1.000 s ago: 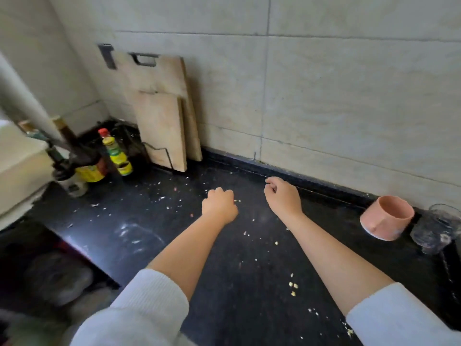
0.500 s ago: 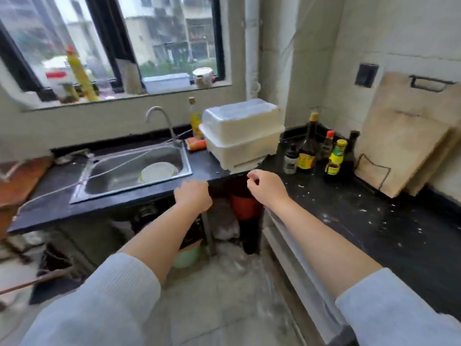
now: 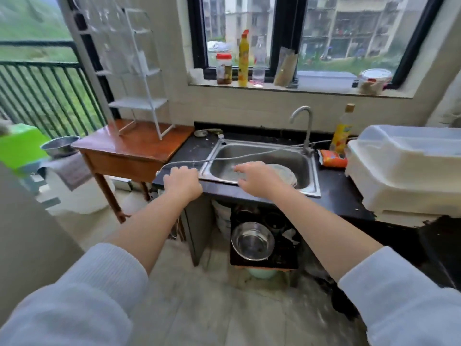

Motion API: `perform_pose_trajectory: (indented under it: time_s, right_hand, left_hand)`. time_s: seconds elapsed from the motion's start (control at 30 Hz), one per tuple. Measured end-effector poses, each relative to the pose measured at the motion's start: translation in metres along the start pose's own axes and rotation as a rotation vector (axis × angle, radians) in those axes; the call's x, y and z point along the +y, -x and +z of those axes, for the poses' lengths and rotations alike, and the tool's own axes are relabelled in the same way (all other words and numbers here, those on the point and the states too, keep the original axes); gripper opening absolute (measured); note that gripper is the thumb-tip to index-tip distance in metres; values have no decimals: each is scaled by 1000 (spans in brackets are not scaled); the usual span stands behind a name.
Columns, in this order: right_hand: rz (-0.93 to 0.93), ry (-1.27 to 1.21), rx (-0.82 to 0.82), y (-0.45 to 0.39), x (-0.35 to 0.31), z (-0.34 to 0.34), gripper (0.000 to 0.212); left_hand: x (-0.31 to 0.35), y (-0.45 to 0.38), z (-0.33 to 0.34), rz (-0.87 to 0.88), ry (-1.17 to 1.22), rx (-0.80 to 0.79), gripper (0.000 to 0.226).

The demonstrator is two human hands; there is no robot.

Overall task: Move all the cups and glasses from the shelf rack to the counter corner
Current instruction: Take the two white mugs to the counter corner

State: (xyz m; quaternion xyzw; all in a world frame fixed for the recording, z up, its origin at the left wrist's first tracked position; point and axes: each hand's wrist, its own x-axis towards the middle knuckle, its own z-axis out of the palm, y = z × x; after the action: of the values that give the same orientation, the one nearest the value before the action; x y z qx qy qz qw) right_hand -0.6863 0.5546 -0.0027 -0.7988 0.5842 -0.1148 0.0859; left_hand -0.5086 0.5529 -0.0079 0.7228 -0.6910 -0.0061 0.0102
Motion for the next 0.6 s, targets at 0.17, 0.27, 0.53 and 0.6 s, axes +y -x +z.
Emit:
perform_pose_trajectory:
  time_s: [0.17,0.27,0.53,0.6]
  right_hand:
    - [-165,-56,-32,-118,-30,6,40]
    - [-226,-61,-58,-168,-50,15,41]
    - [-383,-76,-108,-307,-134,59,41]
    - [-384,-73,-115,-336,-152,69,42]
  left_hand:
    - [-57,-78,-14,-156,-26,23,35]
    - [-89,-109,-19,-230,-26,37,34]
    - [-212,-191,-11,-406,-35,19,39]
    - [-243,-211,-11,-419,-39,14,40]
